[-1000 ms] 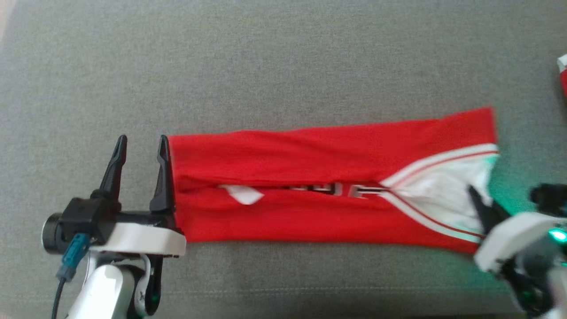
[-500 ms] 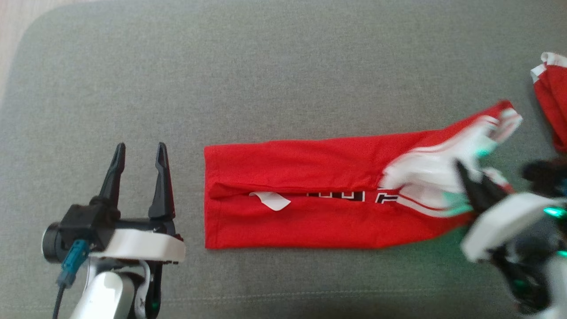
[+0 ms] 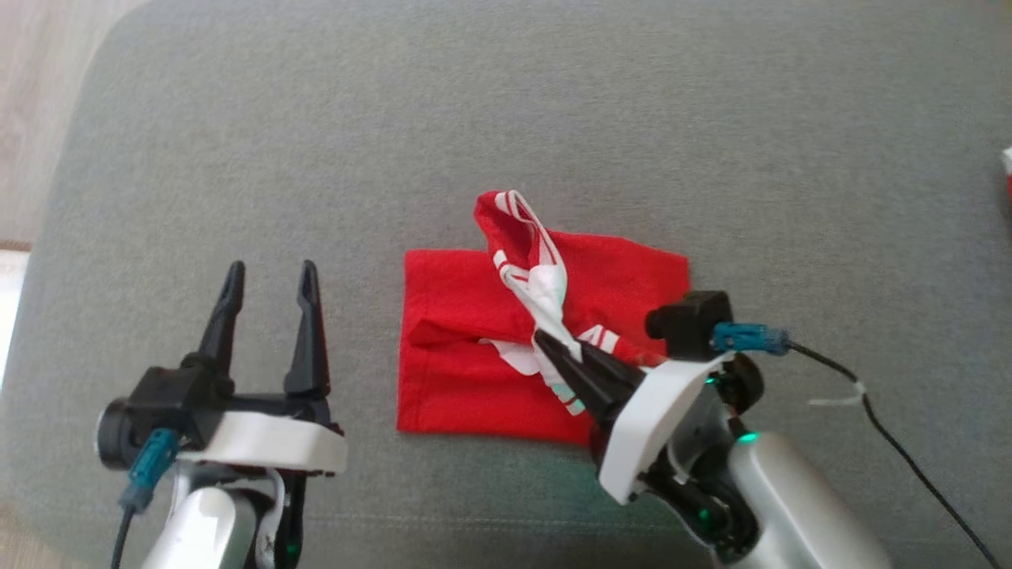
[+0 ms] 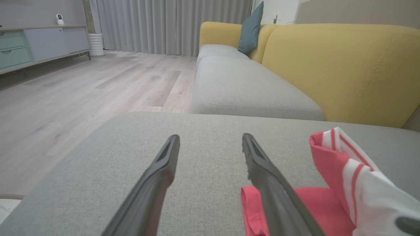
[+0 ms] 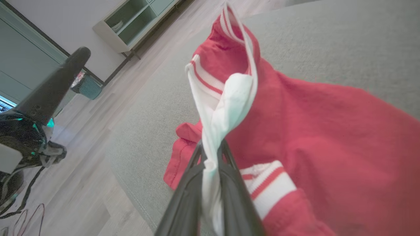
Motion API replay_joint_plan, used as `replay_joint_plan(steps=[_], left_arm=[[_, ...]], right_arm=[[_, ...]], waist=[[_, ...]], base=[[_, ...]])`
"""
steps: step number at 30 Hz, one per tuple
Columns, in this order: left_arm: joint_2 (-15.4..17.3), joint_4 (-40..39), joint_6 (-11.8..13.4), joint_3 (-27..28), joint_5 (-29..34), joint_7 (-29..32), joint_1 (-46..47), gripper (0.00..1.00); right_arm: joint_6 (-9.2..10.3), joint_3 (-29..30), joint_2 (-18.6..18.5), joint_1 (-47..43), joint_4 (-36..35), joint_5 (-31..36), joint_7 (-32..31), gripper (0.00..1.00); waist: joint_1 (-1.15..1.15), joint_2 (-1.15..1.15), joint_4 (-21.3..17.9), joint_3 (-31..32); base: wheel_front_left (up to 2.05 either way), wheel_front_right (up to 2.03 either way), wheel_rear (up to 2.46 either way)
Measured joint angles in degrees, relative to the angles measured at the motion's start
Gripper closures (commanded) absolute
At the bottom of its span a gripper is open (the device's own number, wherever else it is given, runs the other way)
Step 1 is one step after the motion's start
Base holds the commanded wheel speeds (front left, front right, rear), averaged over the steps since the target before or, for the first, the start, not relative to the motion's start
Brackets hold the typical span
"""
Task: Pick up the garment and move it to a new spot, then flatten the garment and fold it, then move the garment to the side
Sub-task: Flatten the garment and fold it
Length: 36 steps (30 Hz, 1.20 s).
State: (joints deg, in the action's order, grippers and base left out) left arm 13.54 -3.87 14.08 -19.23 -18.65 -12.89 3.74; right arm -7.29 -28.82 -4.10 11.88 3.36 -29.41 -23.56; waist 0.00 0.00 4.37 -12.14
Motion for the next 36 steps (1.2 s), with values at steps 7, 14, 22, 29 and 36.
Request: replay_joint_plan(steps=[7,14,22,29,36], left_arm=[[-1.0,1.6,-0.6,-0.6,-0.2,-0.3,1.1,0.0],[-1.2,2.7,-1.0,-0.8,-0.2,-0.7,2.0,0.0],[-1.1,3.4,-0.9,-0.8,-0.2,-0.8,2.3,0.0],[-0.4,3.2,-0.3,-0.7,-0.1,-0.8,2.3,0.0],[0.4,2.3,0.6,-0.5,-0.1,-0.2,2.1,0.0]], right_arm=[[0.0,-6.1,0.0,5.9,8.9,-7.4,8.1,1.0],[0.0,-10.7,-0.1,9.7,14.8,-11.7,15.1,0.0],[0.0,-12.6,0.0,14.7,9.3,-11.8,28.6,0.0],[0.0,-1.3,-0.7,14.0,6.4,-4.1,32.1,0.0],[0.0,16.5,-4.4,2.9,3.9,4.3,29.9,0.0]], waist=[[0.0,0.0,2.1,-1.7],[0.0,0.0,2.9,-2.4],[0.0,0.0,1.5,-1.9],[0.0,0.0,-0.7,-1.0],[0.0,0.0,-3.2,0.2]], base=[[0.0,0.0,0.0],[0.0,0.0,0.0],[0.0,0.0,0.0],[0.0,0.0,0.0],[0.0,0.0,0.0]])
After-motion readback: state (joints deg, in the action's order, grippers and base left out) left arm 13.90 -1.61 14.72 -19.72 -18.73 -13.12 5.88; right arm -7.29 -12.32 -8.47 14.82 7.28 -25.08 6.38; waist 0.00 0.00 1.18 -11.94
